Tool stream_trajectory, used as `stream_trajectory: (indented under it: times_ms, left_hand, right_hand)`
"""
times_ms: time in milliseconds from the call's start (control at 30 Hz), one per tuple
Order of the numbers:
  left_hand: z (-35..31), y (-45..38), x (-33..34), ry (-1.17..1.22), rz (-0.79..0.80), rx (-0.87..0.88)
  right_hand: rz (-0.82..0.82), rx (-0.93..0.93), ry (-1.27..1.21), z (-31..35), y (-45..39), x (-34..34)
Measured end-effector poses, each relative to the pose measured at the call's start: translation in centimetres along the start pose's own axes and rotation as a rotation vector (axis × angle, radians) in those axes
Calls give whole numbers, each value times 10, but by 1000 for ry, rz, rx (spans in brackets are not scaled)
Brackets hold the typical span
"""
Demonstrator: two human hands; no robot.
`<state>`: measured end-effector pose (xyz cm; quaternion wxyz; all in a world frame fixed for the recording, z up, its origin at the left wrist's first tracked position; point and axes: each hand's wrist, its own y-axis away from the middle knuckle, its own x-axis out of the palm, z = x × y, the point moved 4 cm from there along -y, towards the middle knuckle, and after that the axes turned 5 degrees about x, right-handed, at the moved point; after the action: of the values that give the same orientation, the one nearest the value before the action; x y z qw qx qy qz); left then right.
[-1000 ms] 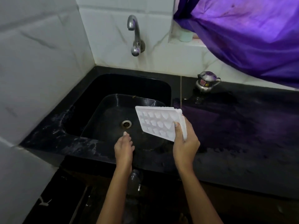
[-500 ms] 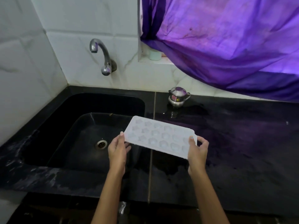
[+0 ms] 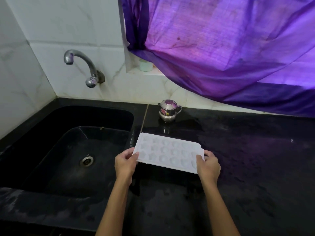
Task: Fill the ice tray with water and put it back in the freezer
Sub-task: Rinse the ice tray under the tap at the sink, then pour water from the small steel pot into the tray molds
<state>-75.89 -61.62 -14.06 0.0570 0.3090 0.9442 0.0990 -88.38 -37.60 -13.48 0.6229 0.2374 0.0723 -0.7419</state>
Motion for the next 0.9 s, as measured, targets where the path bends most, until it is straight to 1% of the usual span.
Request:
stream_trajectory:
  times_ms: [233, 433, 533, 600, 667, 733, 800, 900]
  left_hand:
    - [10, 0, 12, -155, -12, 23]
    - [11, -8, 13, -310, -42, 18]
    - [10, -11, 12, -440, -52, -5]
    - [2, -12, 12, -547, -80, 21]
    - [-10, -12, 15, -606, -128, 110]
    - [-24, -16, 23, -559, -156, 216]
    - [-37, -23, 38, -464, -126, 287]
    - [-52, -41, 71, -397, -29, 318]
  right_hand:
    - [73, -10, 90, -9, -23, 4]
    - [78, 51, 186, -14, -31, 8]
    - [100, 52, 265, -11, -36, 7]
    - [109, 14, 308, -5, -41, 6]
    - [93, -59, 240, 6, -46, 6]
    - [93, -151, 124, 24, -52, 11]
    - [144, -201, 45, 45, -63, 23]
    - [261, -163, -59, 78, -87, 49]
